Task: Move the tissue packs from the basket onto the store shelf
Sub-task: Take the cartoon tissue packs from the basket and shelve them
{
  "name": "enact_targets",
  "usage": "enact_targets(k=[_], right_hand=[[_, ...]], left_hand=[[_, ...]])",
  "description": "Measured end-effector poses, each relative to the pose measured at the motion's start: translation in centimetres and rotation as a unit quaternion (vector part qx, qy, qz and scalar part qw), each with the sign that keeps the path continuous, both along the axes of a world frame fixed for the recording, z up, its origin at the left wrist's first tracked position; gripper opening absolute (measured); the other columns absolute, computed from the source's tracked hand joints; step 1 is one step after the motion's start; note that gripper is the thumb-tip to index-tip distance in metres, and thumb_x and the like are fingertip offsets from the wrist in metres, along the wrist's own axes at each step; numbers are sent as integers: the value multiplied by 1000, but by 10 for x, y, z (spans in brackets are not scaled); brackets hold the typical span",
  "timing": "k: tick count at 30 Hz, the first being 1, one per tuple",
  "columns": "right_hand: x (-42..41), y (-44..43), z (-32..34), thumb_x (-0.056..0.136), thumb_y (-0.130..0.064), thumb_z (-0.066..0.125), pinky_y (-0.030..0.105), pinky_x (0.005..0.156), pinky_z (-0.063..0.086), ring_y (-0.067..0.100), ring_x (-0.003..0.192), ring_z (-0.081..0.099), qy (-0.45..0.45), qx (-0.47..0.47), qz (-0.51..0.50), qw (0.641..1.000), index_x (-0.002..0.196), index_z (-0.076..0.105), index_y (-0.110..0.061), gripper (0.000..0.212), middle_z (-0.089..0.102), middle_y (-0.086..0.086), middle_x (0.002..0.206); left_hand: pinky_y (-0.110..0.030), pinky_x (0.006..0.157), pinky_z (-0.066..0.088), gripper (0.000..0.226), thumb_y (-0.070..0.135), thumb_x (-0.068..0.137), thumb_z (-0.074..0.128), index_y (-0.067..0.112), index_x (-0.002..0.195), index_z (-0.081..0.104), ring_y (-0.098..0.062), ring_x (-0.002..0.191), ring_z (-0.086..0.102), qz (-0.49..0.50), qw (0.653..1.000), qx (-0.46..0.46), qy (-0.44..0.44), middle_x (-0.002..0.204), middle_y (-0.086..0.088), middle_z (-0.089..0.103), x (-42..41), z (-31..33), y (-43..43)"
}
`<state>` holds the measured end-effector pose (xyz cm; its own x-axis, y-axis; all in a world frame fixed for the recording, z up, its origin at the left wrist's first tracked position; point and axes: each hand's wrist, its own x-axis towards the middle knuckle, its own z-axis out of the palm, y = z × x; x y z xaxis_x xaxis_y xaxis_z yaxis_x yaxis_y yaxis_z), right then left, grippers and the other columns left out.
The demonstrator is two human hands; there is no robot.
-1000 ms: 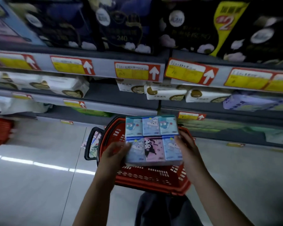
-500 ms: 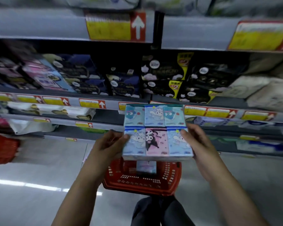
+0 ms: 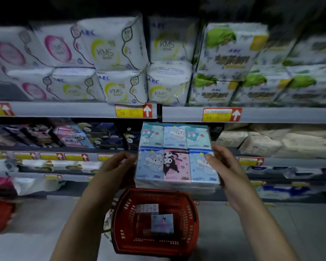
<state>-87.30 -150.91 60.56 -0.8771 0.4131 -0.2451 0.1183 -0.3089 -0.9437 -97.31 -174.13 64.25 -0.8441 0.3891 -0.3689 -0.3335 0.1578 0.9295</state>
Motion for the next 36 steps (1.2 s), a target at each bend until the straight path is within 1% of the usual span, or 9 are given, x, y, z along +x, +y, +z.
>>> enact_targets(k=[3, 6, 12, 18, 23, 26, 29, 33, 36], right_hand=[[-3, 9, 27, 72, -35, 70, 23, 62, 55, 13, 89, 70, 15, 3, -10, 1000, 101, 65, -28, 31, 69, 0, 105], [-3, 19, 50, 69, -34, 71, 25, 58, 54, 12, 84, 71, 27, -5, -18, 999, 89, 69, -35, 20, 74, -5, 94], [-3, 37, 82, 41, -37, 88, 30, 52, 57, 19, 75, 72, 41, -44, -44, 997, 95, 71, -22, 59, 74, 7, 95], [-1, 54, 90, 11, -41, 95, 29, 57, 57, 23, 78, 71, 51, -97, -58, 992, 104, 66, -7, 103, 73, 14, 100], [4, 65, 93, 20, -44, 94, 39, 75, 53, 33, 102, 63, -1, -112, -37, 993, 123, 58, -3, 117, 66, 19, 117], [5, 67, 98, 25, -46, 93, 39, 81, 50, 33, 103, 61, -18, -113, 0, 993, 118, 64, -7, 105, 65, 19, 119], [7, 73, 99, 21, -42, 94, 39, 77, 54, 30, 93, 66, -21, -138, 22, 990, 108, 71, -9, 96, 69, 16, 111], [11, 80, 103, 24, -43, 93, 46, 87, 50, 33, 98, 63, -23, -118, 28, 992, 105, 73, -9, 90, 68, 19, 113], [16, 81, 118, 47, -48, 79, 36, 60, 57, 27, 80, 70, -28, -26, 42, 998, 100, 73, -14, 63, 73, 15, 96]], left_hand=[[-27, 58, 59, 23, 15, 95, 44, 1, 85, 58, -26, 72, 71, -18, 999, 15, 34, 76, -10, 74, -5, 20, 4], [-24, 56, 57, 23, 17, 94, 44, 4, 92, 63, -26, 77, 73, -34, 997, 33, 66, 83, -10, 75, -11, 39, 5], [-32, 69, 60, 38, 24, 81, 56, 8, 115, 63, -33, 92, 71, -68, 987, 94, 110, 100, -17, 73, -24, 62, 9], [-36, 88, 55, 84, 56, 51, 83, 56, 124, 43, -12, 108, 66, -86, 972, 42, 217, 114, 7, 71, -31, 68, 16], [-26, 109, 28, 99, 33, 65, 73, 78, 123, 7, 10, 138, 19, -113, 889, -61, 440, 136, 53, 17, -26, 84, 40], [-20, 114, 21, 106, 26, 73, 78, 76, 129, 3, 13, 140, 6, -165, 812, -99, 552, 138, 56, 1, -30, 94, 54], [-10, 113, 16, 93, 31, 73, 78, 62, 138, 19, 7, 143, 11, -204, 753, -105, 617, 147, 45, 14, -41, 93, 64], [-17, 106, 37, 57, 47, 71, 67, 60, 121, 43, 9, 137, 29, -214, 781, -67, 582, 134, 42, 39, -42, 96, 72], [-9, 97, 41, 55, 43, 68, 67, 61, 116, 48, 12, 126, 41, -200, 804, -34, 559, 127, 41, 47, -39, 100, 76]])
